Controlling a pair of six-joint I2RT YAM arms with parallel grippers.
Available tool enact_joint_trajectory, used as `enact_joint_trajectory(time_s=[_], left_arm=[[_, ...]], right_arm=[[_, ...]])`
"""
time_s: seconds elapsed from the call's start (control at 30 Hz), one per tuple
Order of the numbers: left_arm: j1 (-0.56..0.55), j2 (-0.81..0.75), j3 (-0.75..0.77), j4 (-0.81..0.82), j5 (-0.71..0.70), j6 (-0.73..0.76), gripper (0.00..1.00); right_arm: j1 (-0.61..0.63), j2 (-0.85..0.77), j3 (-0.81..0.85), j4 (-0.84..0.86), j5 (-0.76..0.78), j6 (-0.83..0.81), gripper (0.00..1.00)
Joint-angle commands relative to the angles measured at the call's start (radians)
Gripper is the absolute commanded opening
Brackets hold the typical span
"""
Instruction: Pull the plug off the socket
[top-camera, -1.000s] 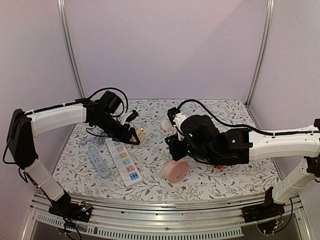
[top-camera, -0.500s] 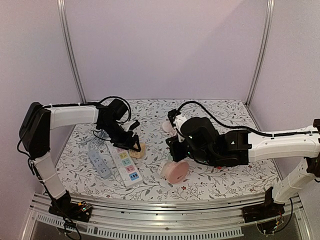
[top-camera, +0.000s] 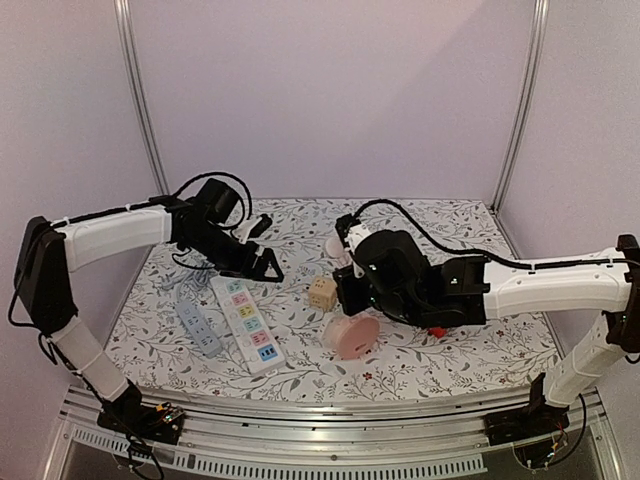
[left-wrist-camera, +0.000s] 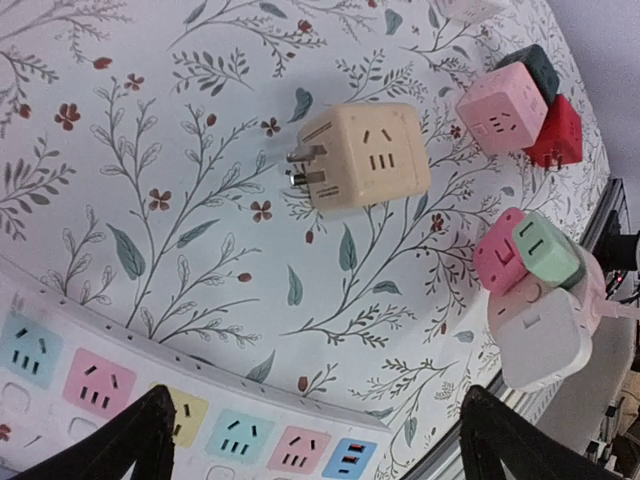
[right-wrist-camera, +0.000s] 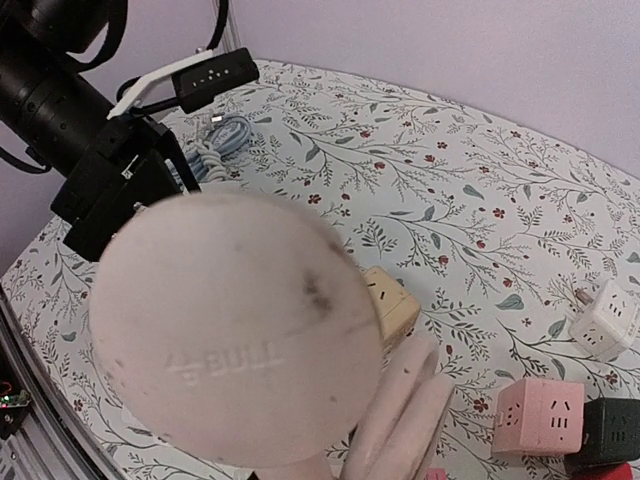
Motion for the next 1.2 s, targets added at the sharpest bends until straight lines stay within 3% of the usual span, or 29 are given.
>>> enact_joint_trajectory(time_s=[0.0,0.33,0.6,0.9,1.1,1.17], left_arm=[[0.009,-0.132,-0.043,0.106,0.054,-0.010,0.97],[0.034,-0.288,-0.097,0.151,-0.062,-0.025,0.98],[0.051,-0.294,-0.101,0.154,-0.073,-0.047,0.98],[0.057,-0.301,-0.103,0.157,-0.064,-0.047,0.98],[0.055,-0.283,-0.106,0.170,0.009,-0.050,0.98],[0.052,-0.269,-0.106,0.179,0.053,-0.052,0.98]], right_arm=[[-0.024,0.016,0.075,0.145,0.011,-0.016,0.00],[-0.053,0.187,0.240,0.325,-0.157,-0.114,0.00],[-0.044,0.288,0.068,0.546,-0.269,-0.057,0.00],[0.030,0.206,-0.165,0.590,-0.227,0.020,0.00],[0.057,0.114,-0.278,0.487,-0.040,0.139,0.19],[0.058,0.091,-0.312,0.475,-0.006,0.186,0.20]])
